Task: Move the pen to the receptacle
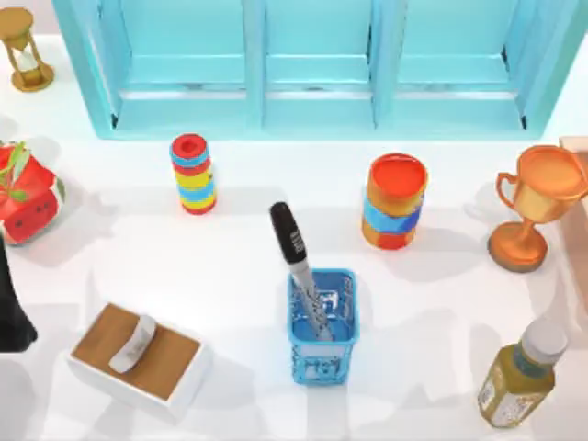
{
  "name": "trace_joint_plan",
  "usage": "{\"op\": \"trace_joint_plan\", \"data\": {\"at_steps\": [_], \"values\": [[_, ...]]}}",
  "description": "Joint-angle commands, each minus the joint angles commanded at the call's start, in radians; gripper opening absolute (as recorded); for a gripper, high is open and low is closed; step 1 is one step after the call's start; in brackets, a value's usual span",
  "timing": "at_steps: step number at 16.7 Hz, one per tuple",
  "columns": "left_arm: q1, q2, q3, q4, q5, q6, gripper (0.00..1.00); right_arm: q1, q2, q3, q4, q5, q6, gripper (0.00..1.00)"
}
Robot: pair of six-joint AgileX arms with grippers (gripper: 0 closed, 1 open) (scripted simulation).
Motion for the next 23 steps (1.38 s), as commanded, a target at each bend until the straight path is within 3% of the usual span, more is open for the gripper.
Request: {"op": "trace_joint_plan", "data": {"at_steps": [3, 7, 18, 23], "values": [[0.000, 0.000, 0.000, 0.000, 0.000, 0.000, 1.00, 0.011, 0.013, 0.008, 0.003, -0.003, 0.002, 1.00], [0.000, 0.000, 0.000, 0.000, 0.000, 0.000, 1.00, 0.127, 0.165, 0.086, 0.036, -0.032, 0.022, 1.00], [0.000, 0.000, 0.000, 0.000, 0.000, 0.000, 1.00, 0.607, 1.067, 0.428, 0.178, -0.151, 0.100, 1.00], [0.000, 0.000, 0.000, 0.000, 0.000, 0.000, 1.00, 0.733, 1.270, 0.495, 0.209, -0.183, 0.122, 1.00]]}}
